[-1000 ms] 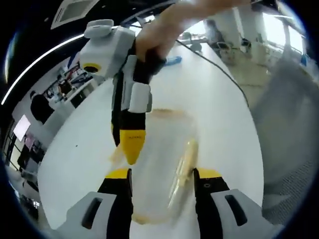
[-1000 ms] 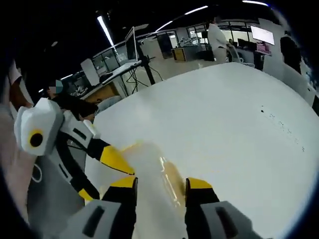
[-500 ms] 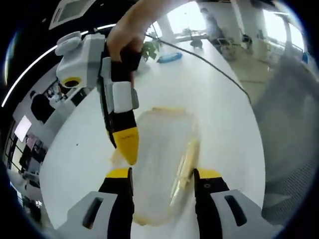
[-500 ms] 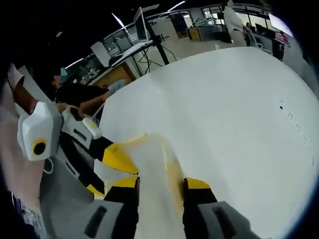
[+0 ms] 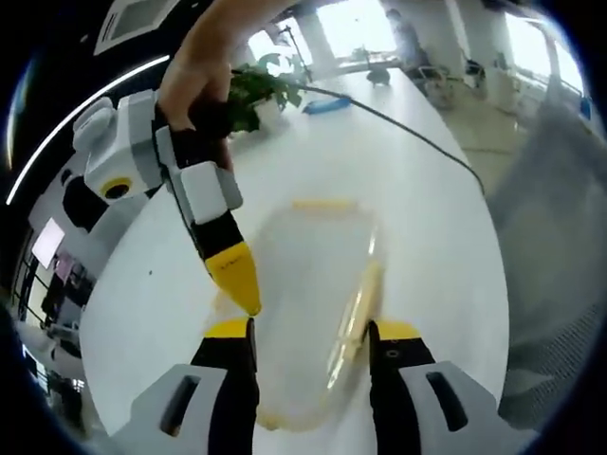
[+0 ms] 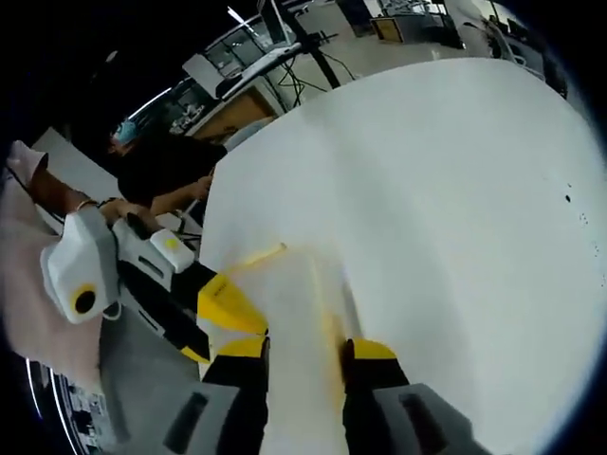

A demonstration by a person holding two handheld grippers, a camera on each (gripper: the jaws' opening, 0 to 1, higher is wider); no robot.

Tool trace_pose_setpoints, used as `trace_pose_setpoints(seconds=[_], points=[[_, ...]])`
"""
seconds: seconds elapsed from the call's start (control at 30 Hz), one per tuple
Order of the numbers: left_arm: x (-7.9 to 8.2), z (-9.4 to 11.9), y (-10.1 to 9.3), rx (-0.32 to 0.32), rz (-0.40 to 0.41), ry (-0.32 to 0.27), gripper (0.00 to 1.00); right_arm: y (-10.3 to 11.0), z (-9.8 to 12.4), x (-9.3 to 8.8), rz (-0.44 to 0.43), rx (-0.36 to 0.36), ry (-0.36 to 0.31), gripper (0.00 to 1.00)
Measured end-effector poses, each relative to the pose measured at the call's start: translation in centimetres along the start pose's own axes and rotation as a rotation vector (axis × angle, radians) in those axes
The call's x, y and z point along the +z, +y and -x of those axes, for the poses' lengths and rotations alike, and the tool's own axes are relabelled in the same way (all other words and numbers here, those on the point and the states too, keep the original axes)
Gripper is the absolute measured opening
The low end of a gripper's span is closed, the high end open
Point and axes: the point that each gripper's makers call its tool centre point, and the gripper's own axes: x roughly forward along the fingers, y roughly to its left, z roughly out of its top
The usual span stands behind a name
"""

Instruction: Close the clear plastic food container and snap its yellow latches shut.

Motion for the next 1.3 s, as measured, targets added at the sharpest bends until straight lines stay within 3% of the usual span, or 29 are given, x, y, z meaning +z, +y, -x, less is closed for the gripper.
trace_pose_setpoints(seconds=[0.07, 0.6, 1.3], points=[[-0.15, 0.03, 0.14, 0.029, 0.007, 0.003, 0.41, 0.11, 0.04, -0.14, 0.022, 0.004, 0.015, 0.27], [-0.03, -0.02, 0.06, 0.020, 0.013, 0.013, 0.42, 0.49, 0.11, -0.55, 0.050, -0.048, -0.058, 0.29], [0.16, 0.13, 0.05, -0.008, 0.041, 0.007, 0.43, 0.88, 0.82, -0.45, 0.097, -0.282, -0.137, 0.29]])
